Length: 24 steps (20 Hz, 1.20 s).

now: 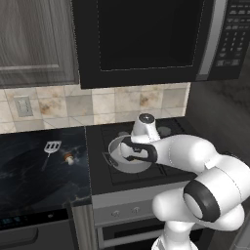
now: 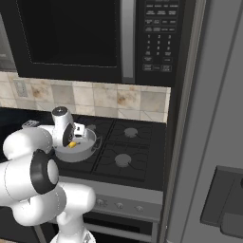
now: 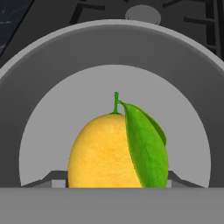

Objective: Put the lemon and mushroom in the pot. Retrieve the spatula and lightly stir the vegetables in the pot.

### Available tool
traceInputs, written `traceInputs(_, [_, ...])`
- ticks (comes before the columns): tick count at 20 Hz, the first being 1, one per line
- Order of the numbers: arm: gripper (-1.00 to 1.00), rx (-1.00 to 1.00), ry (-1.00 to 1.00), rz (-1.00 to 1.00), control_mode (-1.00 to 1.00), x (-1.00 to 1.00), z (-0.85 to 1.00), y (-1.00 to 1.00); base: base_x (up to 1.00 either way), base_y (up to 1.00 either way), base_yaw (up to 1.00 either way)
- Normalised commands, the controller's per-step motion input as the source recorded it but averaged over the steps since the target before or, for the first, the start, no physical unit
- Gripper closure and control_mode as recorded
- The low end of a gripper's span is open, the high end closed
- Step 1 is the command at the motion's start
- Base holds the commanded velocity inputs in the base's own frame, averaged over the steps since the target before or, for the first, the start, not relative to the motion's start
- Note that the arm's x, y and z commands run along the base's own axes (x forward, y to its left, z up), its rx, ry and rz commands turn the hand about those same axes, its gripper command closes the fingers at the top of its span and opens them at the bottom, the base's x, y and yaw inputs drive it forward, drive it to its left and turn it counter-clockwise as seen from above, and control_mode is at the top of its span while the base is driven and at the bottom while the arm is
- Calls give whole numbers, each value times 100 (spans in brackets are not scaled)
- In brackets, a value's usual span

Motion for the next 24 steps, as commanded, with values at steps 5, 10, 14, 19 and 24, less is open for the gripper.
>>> traceInputs(5, [-100, 0, 0, 0, -100, 0, 0, 0, 0, 0, 0])
traceInputs(10, [-100, 0, 0, 0, -100, 0, 0, 0, 0, 0, 0])
traceInputs(14, [-100, 0, 0, 0, -100, -11, 24, 0, 0, 0, 0])
traceInputs(19, [-100, 0, -6, 3, -100, -62, 55, 10, 0, 0, 0])
traceInputs(24, [-100, 0, -4, 10, -100, -49, 44, 49, 0, 0, 0])
